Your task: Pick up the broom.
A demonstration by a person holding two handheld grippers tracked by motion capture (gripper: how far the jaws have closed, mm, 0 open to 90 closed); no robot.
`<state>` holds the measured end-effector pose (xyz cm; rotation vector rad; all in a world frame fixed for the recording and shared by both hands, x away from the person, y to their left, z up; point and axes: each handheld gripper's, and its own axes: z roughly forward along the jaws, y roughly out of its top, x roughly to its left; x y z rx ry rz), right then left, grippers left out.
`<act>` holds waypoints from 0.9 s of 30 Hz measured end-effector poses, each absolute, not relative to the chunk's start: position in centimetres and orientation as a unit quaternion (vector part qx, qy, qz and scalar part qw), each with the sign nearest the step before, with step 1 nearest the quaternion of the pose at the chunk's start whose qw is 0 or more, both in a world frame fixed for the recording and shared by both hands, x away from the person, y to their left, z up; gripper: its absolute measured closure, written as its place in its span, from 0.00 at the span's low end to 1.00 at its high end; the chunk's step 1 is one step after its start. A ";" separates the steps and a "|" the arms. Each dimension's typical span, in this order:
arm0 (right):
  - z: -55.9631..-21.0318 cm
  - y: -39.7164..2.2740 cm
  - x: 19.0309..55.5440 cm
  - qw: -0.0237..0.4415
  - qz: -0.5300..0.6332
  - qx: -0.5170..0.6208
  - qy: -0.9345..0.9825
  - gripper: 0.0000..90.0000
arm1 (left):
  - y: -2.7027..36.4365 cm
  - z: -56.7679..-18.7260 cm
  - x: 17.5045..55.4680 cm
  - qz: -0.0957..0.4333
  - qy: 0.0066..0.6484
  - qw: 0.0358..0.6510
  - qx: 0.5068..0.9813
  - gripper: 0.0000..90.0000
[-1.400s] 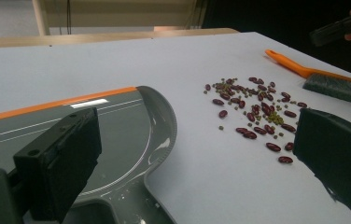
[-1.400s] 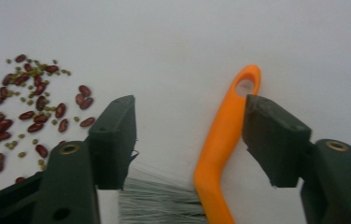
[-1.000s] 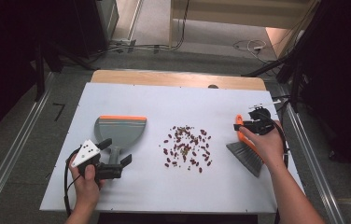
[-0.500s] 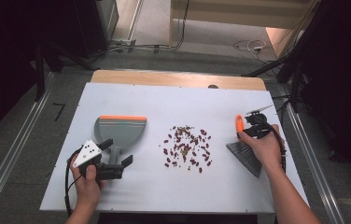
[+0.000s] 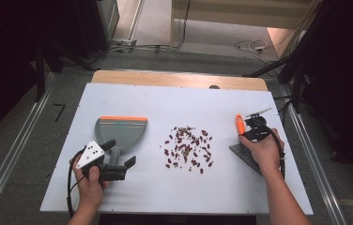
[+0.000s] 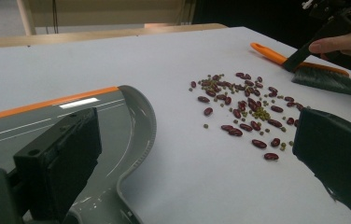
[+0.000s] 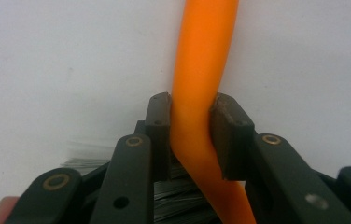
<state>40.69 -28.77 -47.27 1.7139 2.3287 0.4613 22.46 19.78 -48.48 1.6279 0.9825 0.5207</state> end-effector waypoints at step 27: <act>-45.5 -33.1 32.9 0.197 0.476 0.519 0.682 0.77 | 18.6 -47.2 22.0 0.233 0.391 0.564 0.689 0.02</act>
